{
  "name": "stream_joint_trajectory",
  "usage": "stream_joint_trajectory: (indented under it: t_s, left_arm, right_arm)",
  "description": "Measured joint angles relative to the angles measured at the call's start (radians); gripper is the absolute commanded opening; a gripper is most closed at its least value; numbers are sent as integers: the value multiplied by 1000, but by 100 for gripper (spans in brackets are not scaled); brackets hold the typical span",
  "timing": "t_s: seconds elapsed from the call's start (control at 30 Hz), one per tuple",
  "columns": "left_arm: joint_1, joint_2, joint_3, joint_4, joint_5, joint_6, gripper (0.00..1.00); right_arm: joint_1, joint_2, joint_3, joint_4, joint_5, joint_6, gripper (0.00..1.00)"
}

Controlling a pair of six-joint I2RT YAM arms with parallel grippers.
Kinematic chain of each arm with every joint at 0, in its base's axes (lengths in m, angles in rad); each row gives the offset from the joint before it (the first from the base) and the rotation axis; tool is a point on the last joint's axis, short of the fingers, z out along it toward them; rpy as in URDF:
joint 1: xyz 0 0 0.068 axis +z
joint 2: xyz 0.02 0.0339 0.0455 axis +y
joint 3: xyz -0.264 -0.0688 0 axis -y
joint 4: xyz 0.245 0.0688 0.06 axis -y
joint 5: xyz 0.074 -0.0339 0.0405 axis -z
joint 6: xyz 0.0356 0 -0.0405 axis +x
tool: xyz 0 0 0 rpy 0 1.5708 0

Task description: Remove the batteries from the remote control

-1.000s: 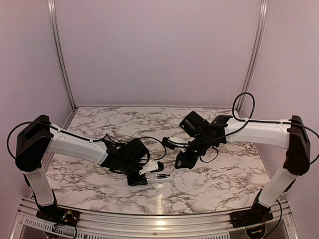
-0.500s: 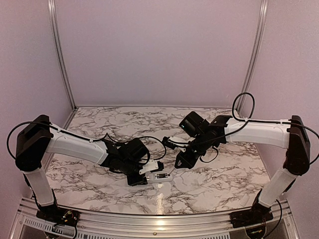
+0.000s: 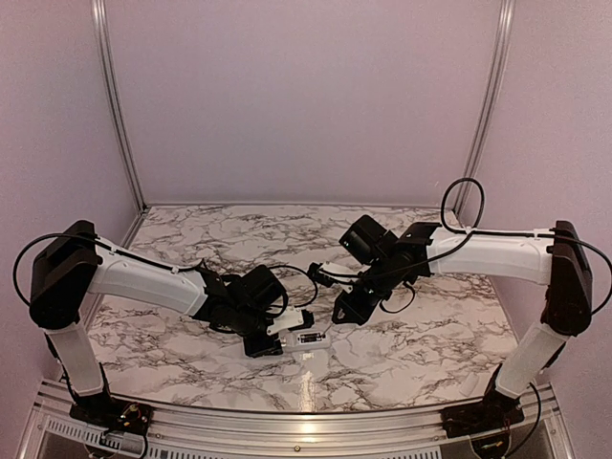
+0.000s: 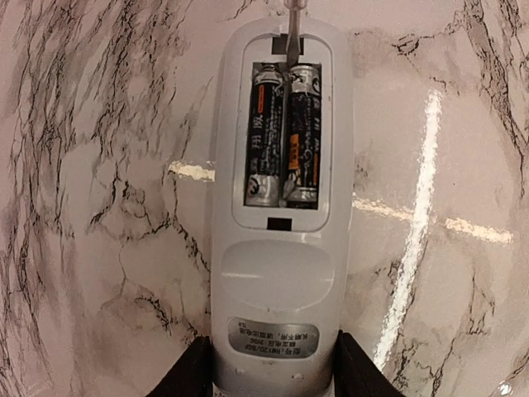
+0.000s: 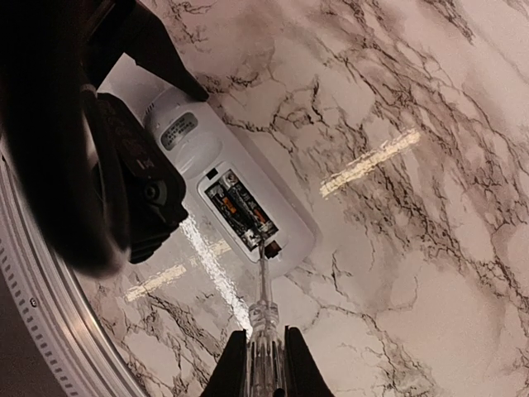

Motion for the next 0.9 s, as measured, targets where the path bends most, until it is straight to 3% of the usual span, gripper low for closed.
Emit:
stream_joint_trajectory:
  t_s: [0.6,0.9]
  left_arm:
    - [-3,0,5,-5,-27,-9,0]
    - [-3,-3,-11,23,-76,-64,0]
  right_arm:
    - [6,-6,34,-26,34,27,0]
    - [-49,-117,20,-45,16,97,0]
